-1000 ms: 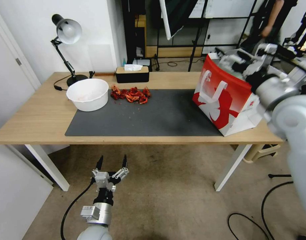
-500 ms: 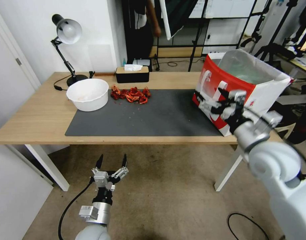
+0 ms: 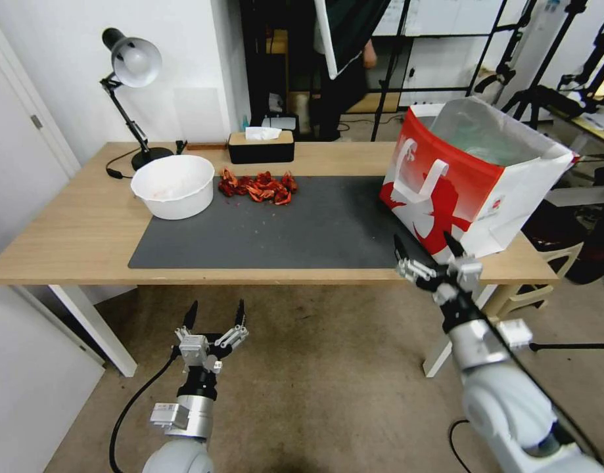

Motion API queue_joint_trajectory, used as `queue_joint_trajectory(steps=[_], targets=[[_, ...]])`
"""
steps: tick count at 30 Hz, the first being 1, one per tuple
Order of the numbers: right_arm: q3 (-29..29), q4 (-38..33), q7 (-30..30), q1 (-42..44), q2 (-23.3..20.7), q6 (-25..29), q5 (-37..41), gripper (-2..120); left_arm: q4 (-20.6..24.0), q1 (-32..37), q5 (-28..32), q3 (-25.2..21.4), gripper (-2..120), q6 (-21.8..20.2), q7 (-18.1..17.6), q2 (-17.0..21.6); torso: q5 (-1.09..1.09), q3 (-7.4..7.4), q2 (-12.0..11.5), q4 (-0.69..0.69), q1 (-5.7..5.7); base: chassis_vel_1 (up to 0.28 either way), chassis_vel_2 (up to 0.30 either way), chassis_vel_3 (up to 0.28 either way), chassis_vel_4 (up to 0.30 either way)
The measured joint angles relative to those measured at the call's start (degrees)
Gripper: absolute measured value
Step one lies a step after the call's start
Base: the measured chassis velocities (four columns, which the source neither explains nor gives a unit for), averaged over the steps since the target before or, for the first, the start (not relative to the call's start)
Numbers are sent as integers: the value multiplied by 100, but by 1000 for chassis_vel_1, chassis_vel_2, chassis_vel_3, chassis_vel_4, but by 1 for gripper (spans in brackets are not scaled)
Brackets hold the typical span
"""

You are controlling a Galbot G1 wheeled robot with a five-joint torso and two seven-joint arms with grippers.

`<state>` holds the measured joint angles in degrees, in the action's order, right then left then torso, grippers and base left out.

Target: Close the takeout container lid, then place the container into the takeout bag.

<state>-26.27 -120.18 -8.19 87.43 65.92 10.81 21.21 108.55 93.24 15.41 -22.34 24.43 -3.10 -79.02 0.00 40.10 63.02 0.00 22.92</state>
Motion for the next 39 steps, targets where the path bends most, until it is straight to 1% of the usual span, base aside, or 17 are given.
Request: queue_joint_trajectory(steps=[1,3,5,7,10,16,17,21,39], targets=[[0,0,0,0,0,0,0,100,0,0,0,0,100,0,0,0,0,0,0,0,0,0,0,0,0],[18,142,-39,195,72,233,-91,100,5,-5,-6,1,100,26,38,1,-1,0,0,0,0,0,0,0,0],[27,184,-47,252,91,298,-122,100,6,-9,-8,3,100,33,43,0,0,0,0,1,0,0,0,0,0],[95,415,-70,475,198,639,-230,100,3,-58,-49,14,100,68,82,2,0,0,0,-1,0,0,0,0,0],[139,547,-71,541,266,802,-256,100,2,-73,-66,25,100,87,111,-6,-1,1,0,-1,0,0,0,0,0],[181,633,-71,579,314,880,-248,100,2,-73,-86,33,100,99,149,-14,0,1,0,0,0,0,0,0,0],[204,709,-71,593,349,927,-239,100,2,-64,-93,27,100,102,234,-21,0,1,0,0,0,0,0,0,0],[272,852,-71,574,416,987,-233,100,-28,-65,-97,8,100,110,327,-22,-1,1,0,0,0,0,0,0,0],[283,860,-74,549,419,971,-234,100,-43,-68,-104,-1,100,112,331,-10,0,1,0,0,0,0,0,0,0]])
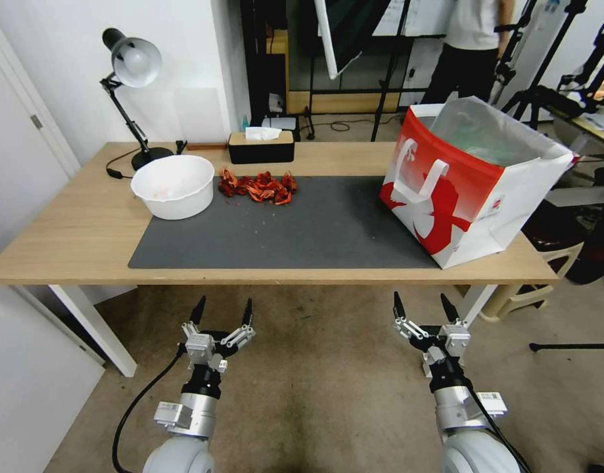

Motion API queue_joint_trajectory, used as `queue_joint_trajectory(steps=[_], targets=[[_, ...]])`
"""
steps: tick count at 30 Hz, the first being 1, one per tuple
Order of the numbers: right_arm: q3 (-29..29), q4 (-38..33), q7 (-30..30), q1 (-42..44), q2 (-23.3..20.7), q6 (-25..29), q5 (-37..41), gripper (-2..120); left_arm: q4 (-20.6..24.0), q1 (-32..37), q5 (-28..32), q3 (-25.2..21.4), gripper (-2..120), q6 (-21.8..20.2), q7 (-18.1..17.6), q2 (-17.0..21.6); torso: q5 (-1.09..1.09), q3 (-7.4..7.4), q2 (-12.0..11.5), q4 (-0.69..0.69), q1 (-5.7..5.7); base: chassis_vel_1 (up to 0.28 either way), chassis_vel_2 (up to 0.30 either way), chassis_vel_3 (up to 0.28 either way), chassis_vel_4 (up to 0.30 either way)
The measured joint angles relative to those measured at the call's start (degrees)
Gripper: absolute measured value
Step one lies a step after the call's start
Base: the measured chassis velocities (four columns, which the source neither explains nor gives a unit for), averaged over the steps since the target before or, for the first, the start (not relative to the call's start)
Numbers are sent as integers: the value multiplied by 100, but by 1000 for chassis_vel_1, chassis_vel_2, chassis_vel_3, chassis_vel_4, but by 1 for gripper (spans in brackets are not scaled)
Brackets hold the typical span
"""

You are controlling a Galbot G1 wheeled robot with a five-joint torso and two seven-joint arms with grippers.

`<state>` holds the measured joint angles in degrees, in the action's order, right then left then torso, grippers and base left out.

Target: Close the takeout container lid, then place the container into the takeout bag.

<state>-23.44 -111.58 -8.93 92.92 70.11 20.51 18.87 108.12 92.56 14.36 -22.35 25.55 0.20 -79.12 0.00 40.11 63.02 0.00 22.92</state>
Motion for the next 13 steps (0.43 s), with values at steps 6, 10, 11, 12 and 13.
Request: queue_joint_trajectory(steps=[6,10,11,12,13], targets=[[-1,-5,0,-2,-2,-7,3,100,0,1,0,0,100,0,-1,0,0,0,0,0,0,0,0,0,0],[-3,-5,0,-4,-3,-10,4,100,0,0,0,0,100,0,-2,0,0,0,0,0,0,0,0,0,0],[-3,-5,0,-4,-3,-10,4,100,0,0,0,0,100,0,-2,0,0,0,0,0,0,0,0,0,0],[-3,-6,0,-4,-4,-11,5,100,0,1,0,0,100,0,-2,0,0,0,0,0,0,0,0,0,0],[-4,-7,0,-4,-4,-12,6,100,0,0,0,0,100,-1,-2,0,0,0,0,0,0,0,0,0,0]])
